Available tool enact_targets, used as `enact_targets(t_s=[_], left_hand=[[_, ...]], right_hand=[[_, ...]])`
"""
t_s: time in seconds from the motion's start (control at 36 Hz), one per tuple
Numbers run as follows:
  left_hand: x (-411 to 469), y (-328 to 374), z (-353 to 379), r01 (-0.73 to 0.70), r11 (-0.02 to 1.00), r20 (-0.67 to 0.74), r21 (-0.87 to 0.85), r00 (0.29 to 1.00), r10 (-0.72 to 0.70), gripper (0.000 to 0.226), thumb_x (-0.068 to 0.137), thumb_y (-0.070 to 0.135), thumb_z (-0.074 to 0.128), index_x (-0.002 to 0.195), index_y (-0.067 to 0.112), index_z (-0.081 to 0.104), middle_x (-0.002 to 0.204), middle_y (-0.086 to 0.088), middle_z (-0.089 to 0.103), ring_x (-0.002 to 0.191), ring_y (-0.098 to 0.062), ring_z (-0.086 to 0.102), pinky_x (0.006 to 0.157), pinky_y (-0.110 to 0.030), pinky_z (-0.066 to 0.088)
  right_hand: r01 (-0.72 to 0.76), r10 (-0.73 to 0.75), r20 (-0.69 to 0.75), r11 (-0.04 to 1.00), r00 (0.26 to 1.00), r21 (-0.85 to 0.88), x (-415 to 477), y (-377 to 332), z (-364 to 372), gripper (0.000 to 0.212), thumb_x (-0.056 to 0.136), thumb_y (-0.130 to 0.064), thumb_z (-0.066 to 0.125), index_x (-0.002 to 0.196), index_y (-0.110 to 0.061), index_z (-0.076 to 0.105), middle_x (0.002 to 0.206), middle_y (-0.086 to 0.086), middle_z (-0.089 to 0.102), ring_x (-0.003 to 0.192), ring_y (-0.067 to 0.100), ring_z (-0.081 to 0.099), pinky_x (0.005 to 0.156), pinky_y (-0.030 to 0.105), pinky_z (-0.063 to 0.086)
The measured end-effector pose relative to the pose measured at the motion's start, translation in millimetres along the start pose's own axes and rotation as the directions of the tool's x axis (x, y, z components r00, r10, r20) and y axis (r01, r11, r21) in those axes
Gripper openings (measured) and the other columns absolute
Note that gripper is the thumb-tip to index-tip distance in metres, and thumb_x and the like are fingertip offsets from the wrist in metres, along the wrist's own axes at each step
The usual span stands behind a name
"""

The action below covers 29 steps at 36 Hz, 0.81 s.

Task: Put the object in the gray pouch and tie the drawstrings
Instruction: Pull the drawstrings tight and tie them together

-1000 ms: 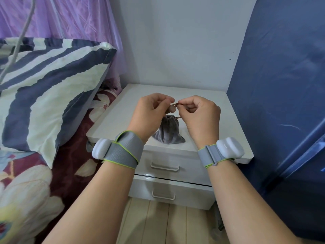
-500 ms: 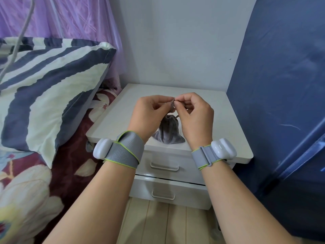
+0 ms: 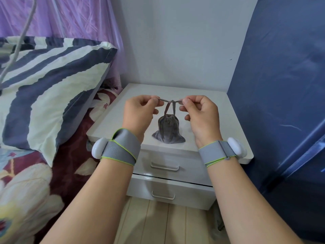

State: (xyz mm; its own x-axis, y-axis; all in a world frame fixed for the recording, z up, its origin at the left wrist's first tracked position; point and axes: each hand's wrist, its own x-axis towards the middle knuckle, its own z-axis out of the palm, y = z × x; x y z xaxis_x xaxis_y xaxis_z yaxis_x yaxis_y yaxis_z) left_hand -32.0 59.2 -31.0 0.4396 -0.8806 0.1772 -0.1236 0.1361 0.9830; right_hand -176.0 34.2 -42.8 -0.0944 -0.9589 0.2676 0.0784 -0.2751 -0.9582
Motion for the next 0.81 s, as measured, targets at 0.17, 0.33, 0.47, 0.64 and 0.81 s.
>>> enact_targets(t_s=[0.17, 0.33, 0.47, 0.64, 0.81], left_hand=[[-5.0, 2.8, 1.6, 0.256, 0.919, 0.146, -0.3, 0.964, -0.221, 0.019, 0.094, 0.011, 0.05, 0.08, 0.015, 0.062, 0.089, -0.005, 0.078, 0.06, -0.008, 0.057, 0.057, -0.019, 0.045], [0.7, -3.2, -1.7, 0.445, 0.695, 0.293, -0.565, 0.896, -0.335, 0.015, 0.095, 0.007, 0.041, 0.084, 0.014, 0.048, 0.098, -0.014, 0.077, 0.062, -0.011, 0.07, 0.056, -0.019, 0.054], [3.1, -6.9, -2.7, 0.504, 0.57, 0.337, -0.649, 0.862, -0.38, 0.018, 0.098, 0.004, 0.038, 0.085, 0.013, 0.045, 0.088, -0.014, 0.078, 0.069, -0.015, 0.075, 0.059, -0.022, 0.059], [6.2, -11.5, -4.6, 0.499, 0.549, 0.281, -0.67, 0.855, -0.435, 0.019, 0.1, 0.006, 0.041, 0.086, 0.008, 0.052, 0.065, -0.004, 0.075, 0.059, -0.015, 0.074, 0.058, -0.024, 0.061], [9.2, -15.3, -7.9, 0.5, 0.562, 0.262, -0.659, 0.853, -0.452, 0.018, 0.099, 0.005, 0.043, 0.086, 0.004, 0.056, 0.058, -0.002, 0.066, 0.049, -0.011, 0.067, 0.054, -0.022, 0.059]], right_hand=[[-0.262, 0.233, 0.121, 0.879, 0.965, 0.398, -2.4, -2.5, 2.2, 0.008, 0.098, -0.008, 0.05, 0.092, -0.013, 0.052, 0.092, 0.01, 0.073, 0.072, 0.012, 0.07, 0.058, 0.02, 0.051], [-0.341, 0.302, 0.164, 0.755, 0.939, 0.561, -1.3, -4.7, -0.9, 0.02, 0.1, -0.004, 0.044, 0.083, -0.01, 0.053, 0.084, 0.013, 0.069, 0.066, 0.014, 0.071, 0.058, 0.02, 0.055], [-0.344, 0.342, 0.113, 0.754, 0.933, 0.56, 0.8, -2.2, -2.4, 0.02, 0.1, -0.004, 0.045, 0.083, -0.01, 0.054, 0.076, 0.009, 0.066, 0.057, 0.01, 0.065, 0.054, 0.018, 0.053], [-0.37, 0.415, 0.07, 0.708, 0.907, 0.602, 2.3, 2.6, -6.2, 0.017, 0.099, -0.003, 0.046, 0.085, -0.009, 0.053, 0.077, 0.01, 0.061, 0.056, 0.011, 0.057, 0.048, 0.017, 0.049], [-0.358, 0.419, 0.044, 0.711, 0.907, 0.606, 4.9, 4.9, -8.8, 0.02, 0.099, -0.001, 0.045, 0.082, -0.009, 0.052, 0.073, 0.009, 0.059, 0.052, 0.01, 0.055, 0.047, 0.017, 0.047]])
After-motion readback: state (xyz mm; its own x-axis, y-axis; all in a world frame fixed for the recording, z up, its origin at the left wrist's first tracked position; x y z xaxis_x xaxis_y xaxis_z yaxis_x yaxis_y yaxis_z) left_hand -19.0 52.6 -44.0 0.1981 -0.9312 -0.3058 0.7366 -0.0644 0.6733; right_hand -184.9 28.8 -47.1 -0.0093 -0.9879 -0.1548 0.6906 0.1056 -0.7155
